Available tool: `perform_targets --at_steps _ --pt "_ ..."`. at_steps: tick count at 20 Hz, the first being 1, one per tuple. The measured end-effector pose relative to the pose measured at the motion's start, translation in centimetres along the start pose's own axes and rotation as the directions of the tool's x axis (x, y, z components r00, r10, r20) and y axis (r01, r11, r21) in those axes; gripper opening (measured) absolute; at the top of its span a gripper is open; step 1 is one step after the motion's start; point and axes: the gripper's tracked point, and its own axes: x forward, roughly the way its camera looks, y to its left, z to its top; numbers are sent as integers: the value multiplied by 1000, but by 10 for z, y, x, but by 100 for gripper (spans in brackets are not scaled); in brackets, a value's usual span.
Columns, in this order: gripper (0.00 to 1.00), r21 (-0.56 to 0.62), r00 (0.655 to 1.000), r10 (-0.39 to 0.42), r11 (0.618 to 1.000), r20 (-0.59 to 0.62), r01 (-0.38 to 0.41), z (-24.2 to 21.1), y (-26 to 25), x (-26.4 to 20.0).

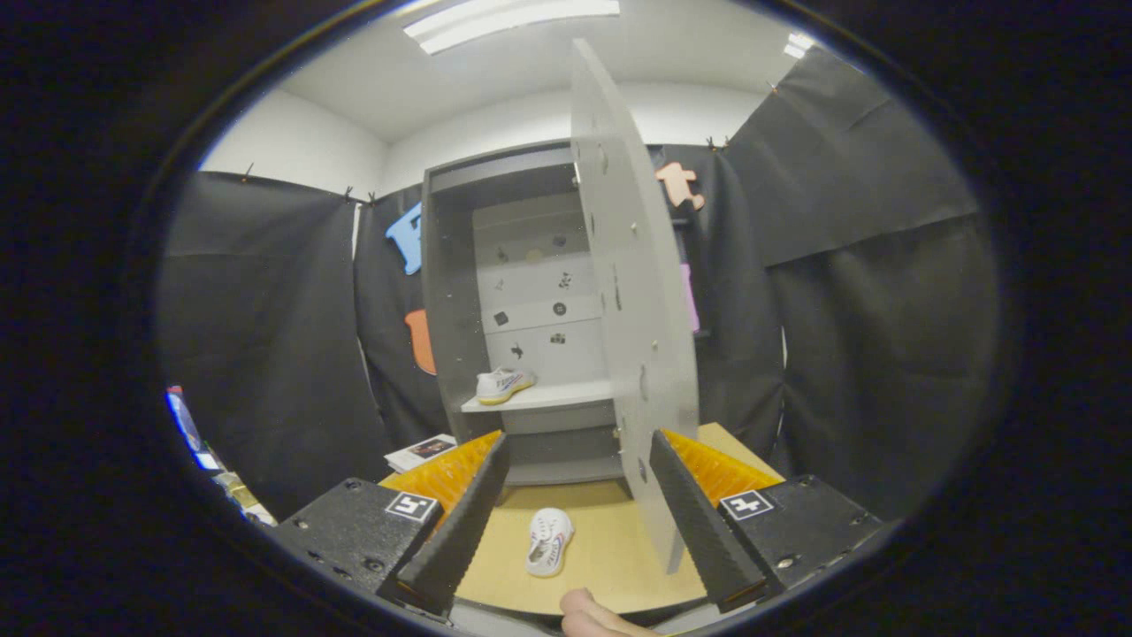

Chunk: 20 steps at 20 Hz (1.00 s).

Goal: Open the shoe cabinet door, grab the shoes and put them into the shoe cabinet, then close the shoe cabinet door.

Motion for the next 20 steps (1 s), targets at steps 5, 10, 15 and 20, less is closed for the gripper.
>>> perform_targets --at_steps 5,10,15,20 --pt "100 -18 995 26 999 -92 -28 -77 26 49" --pt "100 -39 964 47 997 -260 -60 -184 50 105" --pt "100 -100 930 -56 995 -364 21 -265 54 155" --pt "100 -126 920 -88 991 -383 42 -312 66 196"
